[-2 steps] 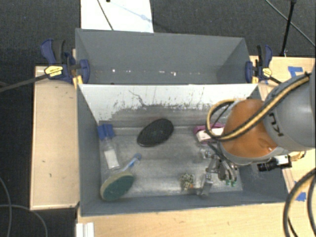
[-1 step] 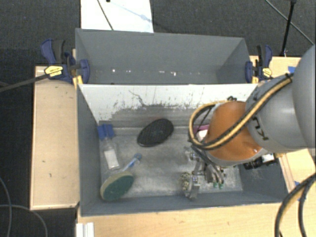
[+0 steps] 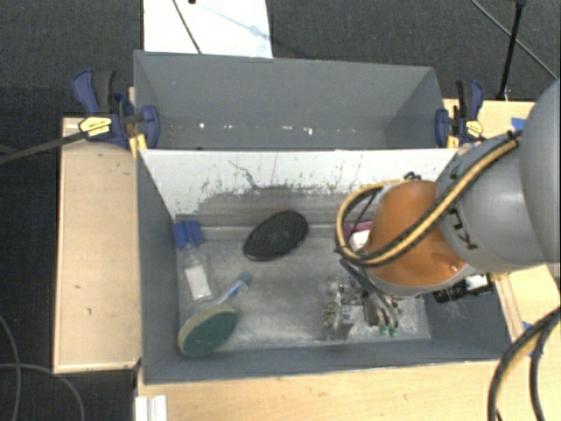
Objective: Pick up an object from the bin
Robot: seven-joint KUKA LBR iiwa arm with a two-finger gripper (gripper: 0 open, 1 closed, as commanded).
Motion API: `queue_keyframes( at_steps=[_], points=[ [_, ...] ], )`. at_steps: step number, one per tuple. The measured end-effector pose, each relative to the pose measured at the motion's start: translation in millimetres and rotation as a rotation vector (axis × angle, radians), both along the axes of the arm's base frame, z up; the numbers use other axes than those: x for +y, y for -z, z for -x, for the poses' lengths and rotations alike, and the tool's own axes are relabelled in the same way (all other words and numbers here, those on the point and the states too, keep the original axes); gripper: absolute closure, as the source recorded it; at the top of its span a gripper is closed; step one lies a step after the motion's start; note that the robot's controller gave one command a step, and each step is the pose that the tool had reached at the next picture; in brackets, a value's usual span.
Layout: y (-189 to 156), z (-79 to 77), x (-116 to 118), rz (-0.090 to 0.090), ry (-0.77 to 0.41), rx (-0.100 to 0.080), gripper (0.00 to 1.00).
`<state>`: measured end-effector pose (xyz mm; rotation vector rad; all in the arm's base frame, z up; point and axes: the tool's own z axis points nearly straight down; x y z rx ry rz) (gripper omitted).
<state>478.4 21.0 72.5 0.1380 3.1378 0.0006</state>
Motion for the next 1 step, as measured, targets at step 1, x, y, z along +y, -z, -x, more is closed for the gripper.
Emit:
queue_keyframes(
  at_steps=[1],
  points=[
    [-128.0, -55.4, -22.3, 0.001, -0.011, -0.013, 1.0]
  ],
)
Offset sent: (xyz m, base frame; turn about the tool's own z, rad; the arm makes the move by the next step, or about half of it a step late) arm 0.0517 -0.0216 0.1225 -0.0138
